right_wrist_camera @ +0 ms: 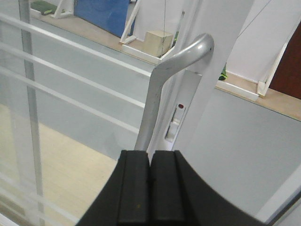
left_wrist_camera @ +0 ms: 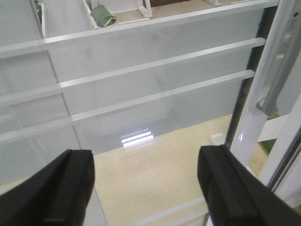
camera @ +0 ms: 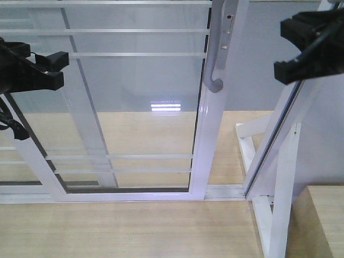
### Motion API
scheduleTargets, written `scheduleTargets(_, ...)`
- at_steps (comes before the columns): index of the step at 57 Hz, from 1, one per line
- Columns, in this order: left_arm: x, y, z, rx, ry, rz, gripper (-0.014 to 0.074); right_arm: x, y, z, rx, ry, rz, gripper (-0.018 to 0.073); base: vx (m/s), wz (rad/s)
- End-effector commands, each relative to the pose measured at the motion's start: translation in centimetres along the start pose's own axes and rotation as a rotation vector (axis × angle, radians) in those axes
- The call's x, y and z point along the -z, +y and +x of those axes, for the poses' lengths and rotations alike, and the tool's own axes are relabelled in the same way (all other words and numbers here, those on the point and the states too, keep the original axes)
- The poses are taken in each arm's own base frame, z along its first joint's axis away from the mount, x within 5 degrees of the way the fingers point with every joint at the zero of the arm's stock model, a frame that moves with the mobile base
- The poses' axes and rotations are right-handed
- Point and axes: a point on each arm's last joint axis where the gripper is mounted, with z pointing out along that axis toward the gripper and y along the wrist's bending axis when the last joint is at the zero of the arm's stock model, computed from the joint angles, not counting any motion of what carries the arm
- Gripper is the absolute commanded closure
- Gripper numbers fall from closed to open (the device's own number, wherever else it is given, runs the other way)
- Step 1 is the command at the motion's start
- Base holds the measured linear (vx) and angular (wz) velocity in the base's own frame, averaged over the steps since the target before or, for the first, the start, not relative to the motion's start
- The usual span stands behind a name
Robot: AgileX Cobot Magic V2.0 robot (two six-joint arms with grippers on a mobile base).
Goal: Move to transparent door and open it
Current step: 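Open the right gripper and withdraw it from the handle, then reach the left gripper across and grasp the silver handle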
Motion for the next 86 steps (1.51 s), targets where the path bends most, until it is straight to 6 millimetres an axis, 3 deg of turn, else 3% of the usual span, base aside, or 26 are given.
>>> scheduleTargets(1, 0.3, -0.4, -2.3, -0.011, -0.156, -0.013, 0.0031, 2.6, -0.2, -0.4, -0.004, -0.120, 0.033, 0.0574, 0.00, 0.00)
scheduleTargets(17, -3.5, -1.5, -3.5, -0.014, -0.233, -0.006, 0.0076, 6.7, 0.8, 3.7, -0.043, -0.148, 0.035, 0.0565, 0.00, 0.00)
scheduleTargets(32, -9.4, -4.7, -5.4, -0.027, -0.234, 0.072, 0.0126, 7.5, 0.8, 4.1, -0.025, -0.158, 0.041, 0.0565, 0.00, 0.00)
scheduleTargets(42, -12.1, -8.1, -5.0, -0.049, -0.212, 0.147, 0.0126, 7.5, 0.7, 4.2, 0.032, -0.154, 0.058, 0.0565, 0.00, 0.00)
scheduleTargets(61, -13.7, -14.4, -2.9, -0.070, -0.292, 0.247, 0.0126, 7.5, 0.6, 4.4, 0.099, -0.122, 0.073, 0.0565, 0.00, 0.00)
scheduleTargets(77, -15.5, -15.8, -2.5, 0.035, -0.382, 0.250, 0.0126, 7.4, 0.6, 5.1, 0.115, -0.048, 0.067, 0.0565, 0.00, 0.00)
scheduleTargets(86, -16.9, -16.6, -3.7, 0.040, -0.410, 0.257, 0.0125, 7.4, 0.6, 5.1, 0.130, -0.048, 0.073, 0.0565, 0.00, 0.00)
